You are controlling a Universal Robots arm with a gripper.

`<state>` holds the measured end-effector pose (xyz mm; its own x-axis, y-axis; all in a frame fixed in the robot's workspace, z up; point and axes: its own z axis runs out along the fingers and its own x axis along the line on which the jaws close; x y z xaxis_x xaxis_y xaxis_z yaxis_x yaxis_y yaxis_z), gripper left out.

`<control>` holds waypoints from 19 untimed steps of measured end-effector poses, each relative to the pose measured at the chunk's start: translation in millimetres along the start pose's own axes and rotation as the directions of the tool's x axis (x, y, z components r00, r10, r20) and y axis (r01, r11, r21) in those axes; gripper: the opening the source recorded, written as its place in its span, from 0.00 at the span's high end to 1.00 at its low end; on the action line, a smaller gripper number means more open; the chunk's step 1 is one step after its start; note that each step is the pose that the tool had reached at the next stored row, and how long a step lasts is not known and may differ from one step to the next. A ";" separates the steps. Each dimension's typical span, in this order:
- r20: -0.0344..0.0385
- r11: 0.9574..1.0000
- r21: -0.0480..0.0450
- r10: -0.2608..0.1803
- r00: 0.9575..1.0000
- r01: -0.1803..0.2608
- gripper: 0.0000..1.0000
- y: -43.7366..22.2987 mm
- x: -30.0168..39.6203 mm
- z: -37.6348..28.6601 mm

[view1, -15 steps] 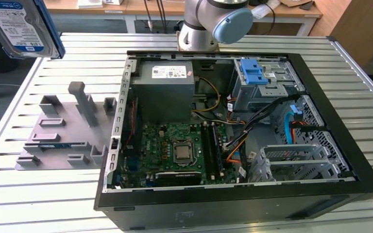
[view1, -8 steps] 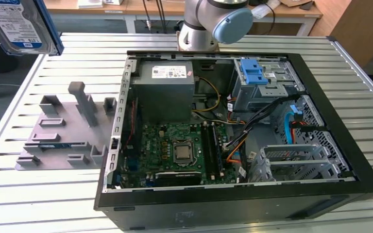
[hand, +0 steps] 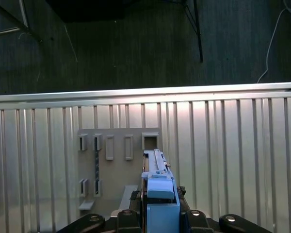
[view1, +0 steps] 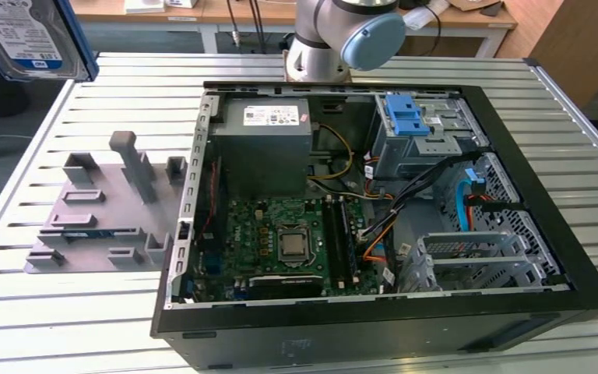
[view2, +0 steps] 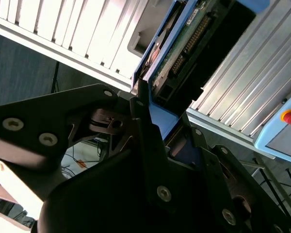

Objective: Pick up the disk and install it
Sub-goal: 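Pick up the disk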

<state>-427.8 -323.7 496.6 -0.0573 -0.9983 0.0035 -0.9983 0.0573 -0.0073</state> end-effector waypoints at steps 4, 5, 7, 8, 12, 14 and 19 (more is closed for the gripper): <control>0.000 1.000 0.000 0.000 1.000 0.000 0.64 0.0 0.0 -5.6; 0.000 1.000 0.000 0.000 1.000 0.000 0.64 0.0 0.0 -5.9; 0.000 1.000 0.000 0.000 1.000 0.000 0.64 0.0 0.0 -5.9; 0.000 1.000 0.000 0.000 1.000 0.000 0.64 0.0 0.0 -5.9; 0.008 1.000 0.000 0.000 1.000 0.000 0.64 0.1 0.0 -6.0; 0.016 1.000 -0.001 0.000 1.000 0.000 0.64 0.0 0.1 -6.1; 0.016 1.000 -0.001 0.000 1.000 0.000 0.64 0.0 0.1 -6.1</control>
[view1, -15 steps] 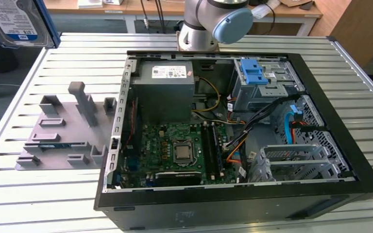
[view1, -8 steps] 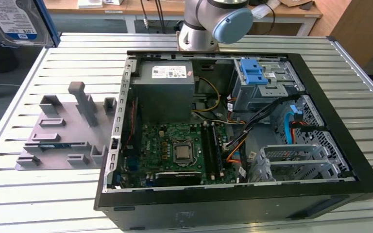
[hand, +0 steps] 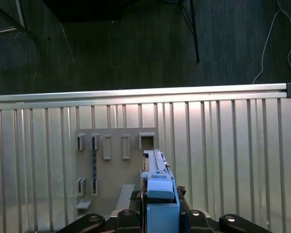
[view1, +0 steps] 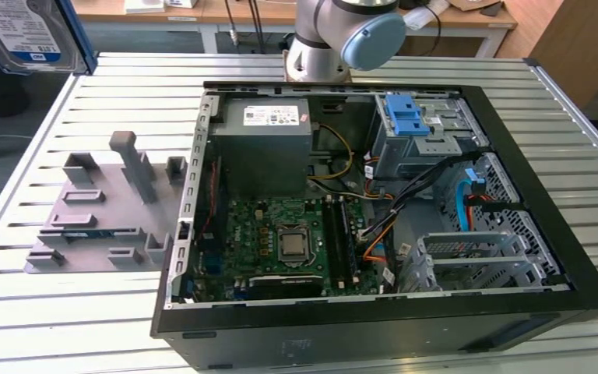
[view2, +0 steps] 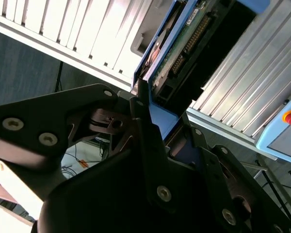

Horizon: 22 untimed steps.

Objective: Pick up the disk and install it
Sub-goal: 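Pick up the disk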

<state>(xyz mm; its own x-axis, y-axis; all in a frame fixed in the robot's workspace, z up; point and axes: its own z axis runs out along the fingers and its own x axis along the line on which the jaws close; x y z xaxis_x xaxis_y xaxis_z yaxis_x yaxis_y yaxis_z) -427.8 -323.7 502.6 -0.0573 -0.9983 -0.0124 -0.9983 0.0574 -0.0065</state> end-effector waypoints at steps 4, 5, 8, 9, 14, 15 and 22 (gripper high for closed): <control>0.000 1.000 0.000 0.000 1.000 0.000 0.64 0.0 0.0 0.0; 0.000 1.000 0.000 0.000 1.000 0.000 0.64 -0.1 0.0 0.0; 0.000 1.000 0.000 0.000 1.000 0.000 0.64 -1.1 0.6 0.0; 0.000 1.000 0.000 0.000 1.000 0.000 0.64 -1.6 1.1 0.0; 0.000 1.000 0.000 0.000 1.000 0.000 0.64 -3.6 4.7 0.0; 0.000 1.000 0.000 0.000 1.000 0.000 0.64 -3.9 5.0 0.0; 0.000 1.000 0.000 0.000 1.000 0.000 0.64 -9.0 7.2 0.0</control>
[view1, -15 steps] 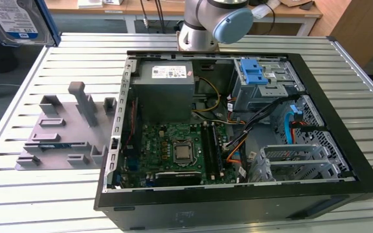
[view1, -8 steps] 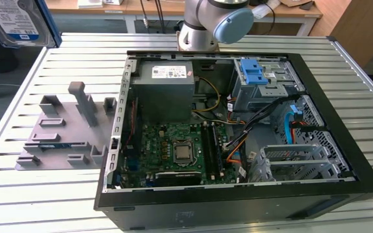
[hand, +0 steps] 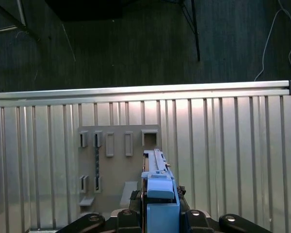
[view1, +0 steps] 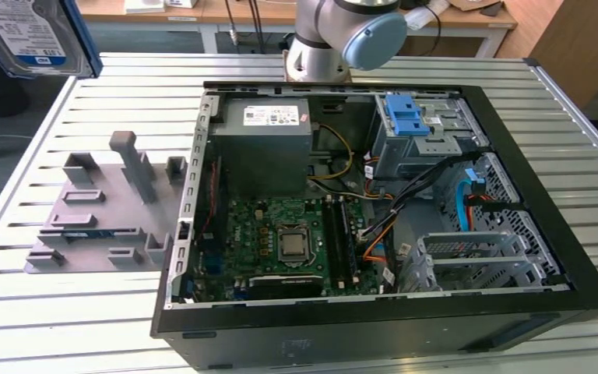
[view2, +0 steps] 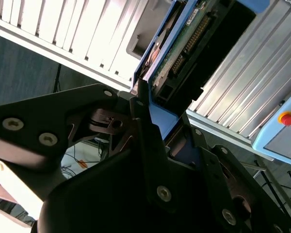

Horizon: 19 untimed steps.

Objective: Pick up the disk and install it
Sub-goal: 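Pick up the disk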

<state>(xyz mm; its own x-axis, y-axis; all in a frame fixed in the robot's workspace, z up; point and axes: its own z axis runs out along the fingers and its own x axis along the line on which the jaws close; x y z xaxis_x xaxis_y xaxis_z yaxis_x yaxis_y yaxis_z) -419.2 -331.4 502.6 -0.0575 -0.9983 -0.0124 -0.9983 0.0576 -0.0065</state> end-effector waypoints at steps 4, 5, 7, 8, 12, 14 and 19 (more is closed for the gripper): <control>0.000 1.000 0.000 0.000 1.000 0.000 0.64 -5.7 0.8 0.0; 0.000 1.000 0.000 0.000 1.000 0.000 0.64 -7.0 1.0 0.0; 0.000 1.000 0.000 0.000 1.000 0.000 0.64 -9.8 1.7 0.0; 0.000 1.000 0.000 0.000 1.000 0.000 0.64 -11.4 2.1 0.0; 0.000 1.000 0.000 0.000 1.000 0.000 0.64 -18.1 4.0 0.1; 0.000 1.000 -0.001 0.001 1.000 -0.001 0.64 -21.2 5.0 0.1; 0.000 1.000 -0.001 0.001 1.000 -0.001 0.64 -24.7 8.0 0.0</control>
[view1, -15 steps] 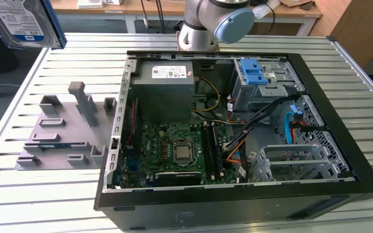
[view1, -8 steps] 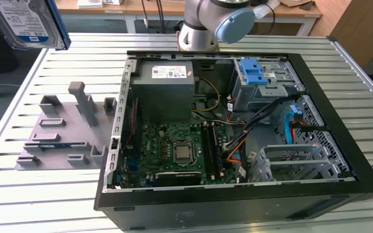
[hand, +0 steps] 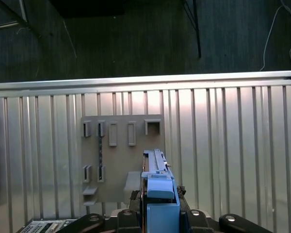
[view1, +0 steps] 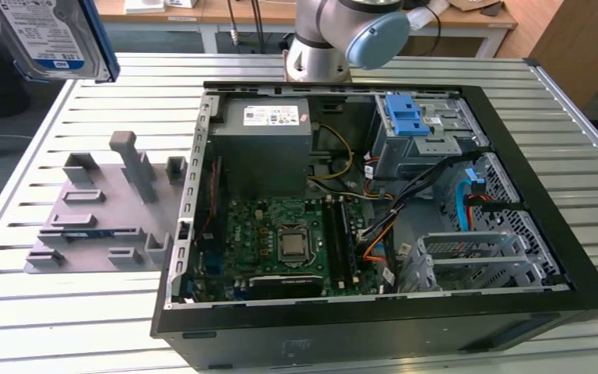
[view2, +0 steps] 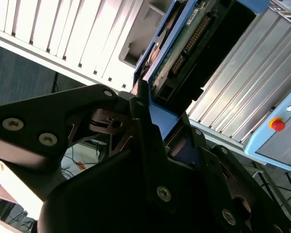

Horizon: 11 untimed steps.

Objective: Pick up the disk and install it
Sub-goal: 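Pick up the disk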

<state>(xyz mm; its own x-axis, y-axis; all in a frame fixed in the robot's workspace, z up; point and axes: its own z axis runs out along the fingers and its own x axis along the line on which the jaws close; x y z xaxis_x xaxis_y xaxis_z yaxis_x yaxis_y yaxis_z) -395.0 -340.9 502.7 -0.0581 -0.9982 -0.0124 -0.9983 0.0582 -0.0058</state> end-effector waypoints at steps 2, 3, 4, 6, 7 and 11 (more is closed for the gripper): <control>0.000 1.000 0.000 0.000 1.000 0.000 0.64 -1.4 2.2 0.0; 0.000 1.000 0.000 0.000 1.000 0.000 0.64 -2.1 3.2 0.0; 0.000 1.000 0.000 0.000 1.000 0.000 0.64 -2.8 4.2 0.0; 0.000 1.000 0.000 0.000 1.000 0.000 0.64 -4.5 5.6 0.0; 0.000 1.000 0.000 0.000 1.000 0.000 0.64 -6.4 6.5 0.0; 0.000 1.000 0.000 0.000 1.000 0.000 0.64 -10.1 8.7 0.0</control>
<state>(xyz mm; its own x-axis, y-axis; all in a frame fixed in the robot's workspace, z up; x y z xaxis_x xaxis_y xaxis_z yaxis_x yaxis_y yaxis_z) -385.5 -350.1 502.6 -0.0581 -0.9982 -0.0124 -0.9983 0.0582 -0.0058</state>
